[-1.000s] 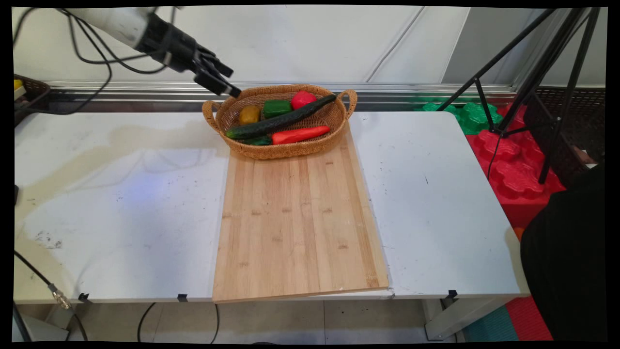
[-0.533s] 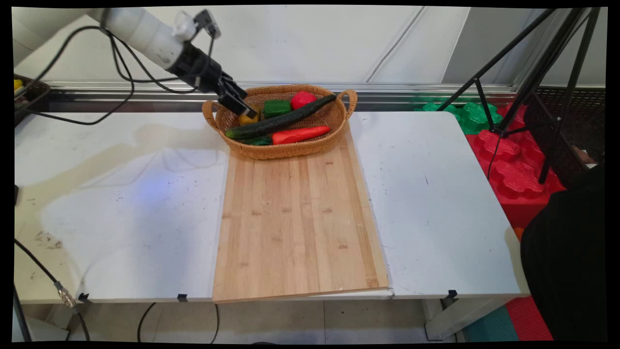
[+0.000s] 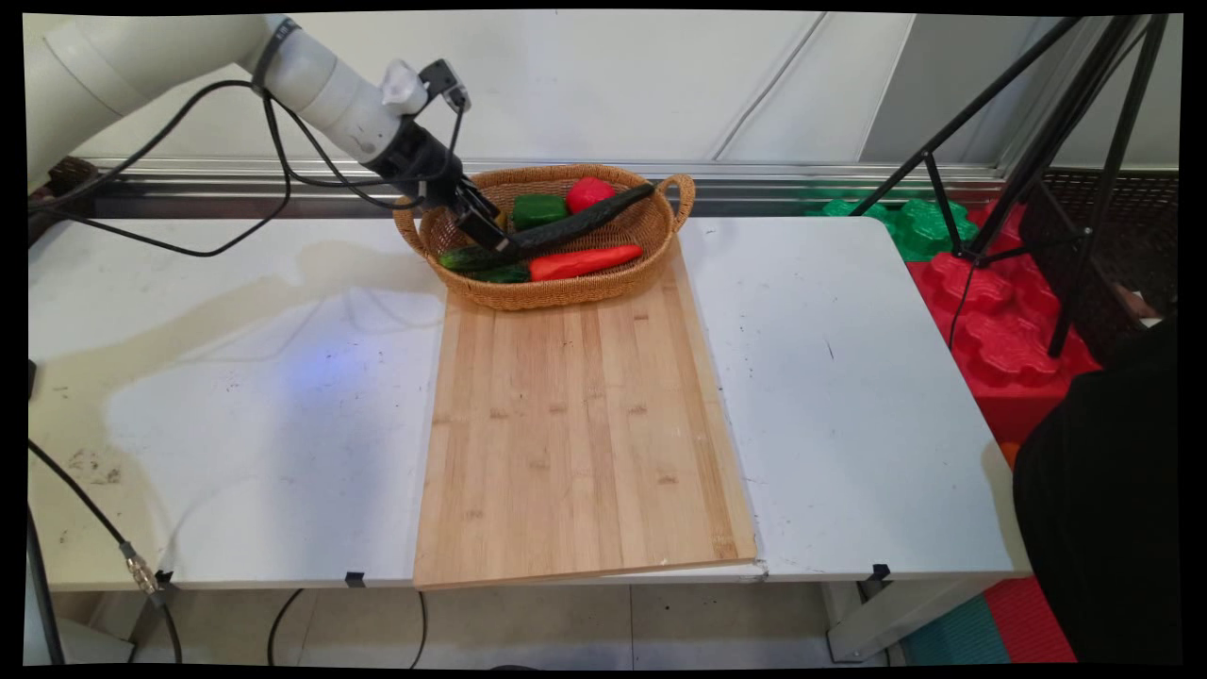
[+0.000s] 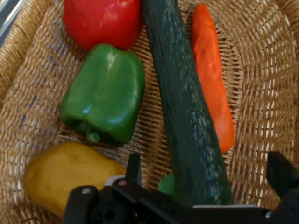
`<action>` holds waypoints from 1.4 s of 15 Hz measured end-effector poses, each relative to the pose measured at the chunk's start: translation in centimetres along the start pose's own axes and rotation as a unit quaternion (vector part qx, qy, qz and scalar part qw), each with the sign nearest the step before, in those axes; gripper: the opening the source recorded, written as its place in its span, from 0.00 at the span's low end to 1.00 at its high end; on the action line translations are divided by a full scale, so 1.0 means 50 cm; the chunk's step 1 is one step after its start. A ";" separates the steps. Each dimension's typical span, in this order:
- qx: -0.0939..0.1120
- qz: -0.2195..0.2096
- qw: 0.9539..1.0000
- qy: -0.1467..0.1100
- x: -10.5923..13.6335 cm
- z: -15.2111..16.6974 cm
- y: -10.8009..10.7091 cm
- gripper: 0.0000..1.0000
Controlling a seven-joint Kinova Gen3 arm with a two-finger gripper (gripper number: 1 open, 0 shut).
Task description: Pick up the cucumber from the vegetable basket, then place the picked object on the cutting board
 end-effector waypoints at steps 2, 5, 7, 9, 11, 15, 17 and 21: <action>0.001 -0.004 1.000 -0.004 0.002 0.016 0.000 1.00; 0.001 -0.007 1.000 -0.007 0.006 0.032 0.000 1.00; 0.001 -0.012 1.000 -0.009 0.008 0.043 -0.001 1.00; 0.001 -0.015 1.000 -0.009 0.010 0.049 -0.001 0.00; 0.000 -0.019 1.000 -0.009 0.013 0.055 -0.001 0.00; -0.002 -0.027 1.000 -0.007 0.013 0.061 -0.001 0.00; -0.002 -0.031 1.000 -0.003 0.013 0.058 -0.002 0.00; -0.002 -0.028 0.999 0.014 0.014 0.033 0.000 0.00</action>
